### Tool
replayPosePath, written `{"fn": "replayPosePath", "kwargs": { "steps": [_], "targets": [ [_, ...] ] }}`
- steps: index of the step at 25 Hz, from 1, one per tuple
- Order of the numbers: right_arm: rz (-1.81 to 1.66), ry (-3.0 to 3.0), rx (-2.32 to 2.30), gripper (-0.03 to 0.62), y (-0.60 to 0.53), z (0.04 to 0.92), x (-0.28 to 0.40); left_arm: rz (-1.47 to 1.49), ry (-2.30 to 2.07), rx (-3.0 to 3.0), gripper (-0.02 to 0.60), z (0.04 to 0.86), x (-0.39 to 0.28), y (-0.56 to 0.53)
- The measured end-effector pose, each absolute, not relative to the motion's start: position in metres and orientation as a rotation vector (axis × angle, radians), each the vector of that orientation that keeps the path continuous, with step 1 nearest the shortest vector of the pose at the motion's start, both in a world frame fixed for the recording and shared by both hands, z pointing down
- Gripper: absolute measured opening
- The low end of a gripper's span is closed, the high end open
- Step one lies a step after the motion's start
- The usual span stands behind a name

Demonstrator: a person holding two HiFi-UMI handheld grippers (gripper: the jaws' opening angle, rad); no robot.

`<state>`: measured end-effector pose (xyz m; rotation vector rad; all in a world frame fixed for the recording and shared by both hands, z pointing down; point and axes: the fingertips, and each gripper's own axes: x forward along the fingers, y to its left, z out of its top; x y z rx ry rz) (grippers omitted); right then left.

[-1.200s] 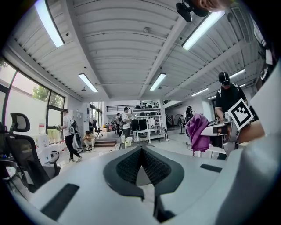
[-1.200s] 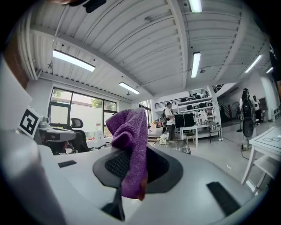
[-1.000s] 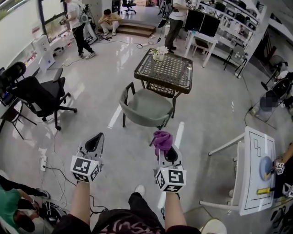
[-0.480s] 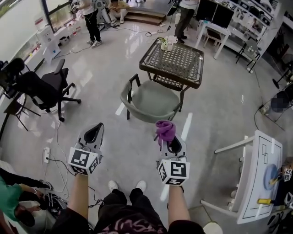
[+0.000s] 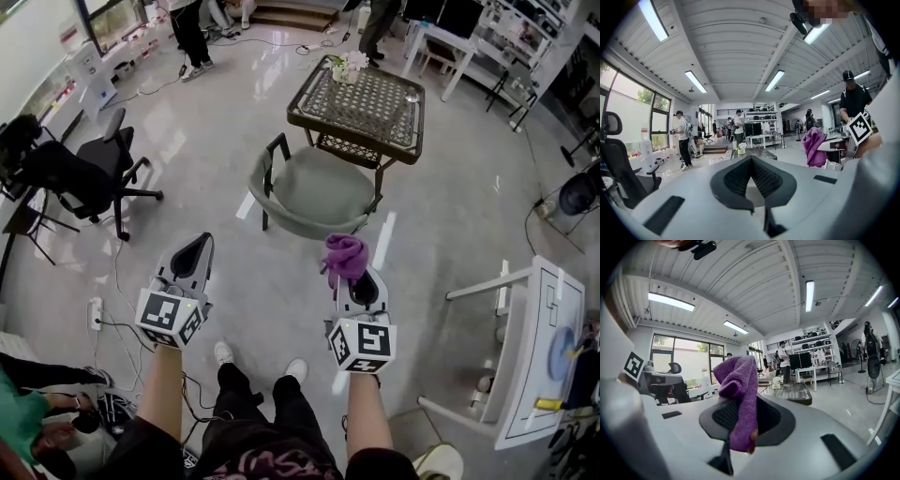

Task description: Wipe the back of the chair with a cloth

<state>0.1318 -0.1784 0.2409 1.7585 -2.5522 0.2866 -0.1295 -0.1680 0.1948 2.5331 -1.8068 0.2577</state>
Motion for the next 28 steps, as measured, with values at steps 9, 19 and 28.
{"fn": "replayPosePath", "kwargs": {
  "steps": [9,19,28],
  "targets": [
    [0.268,-2.488,1.836,0.091,-0.189,0.257,0.113,0.304,-1.733,2.587,0.009,0.235,-0.149,-0.191],
    [0.247,-2.454,1.829,0.091,-0.202,0.295,0.084,0.291,-1.711,2.595,0.009,0.273,-0.176,-0.211],
    [0.196,-2.460,1.817,0.091,-0.213,0.331,0.062,0.260,-1.719,2.613,0.009,0.306,-0.193,-0.225]
  ]
}}
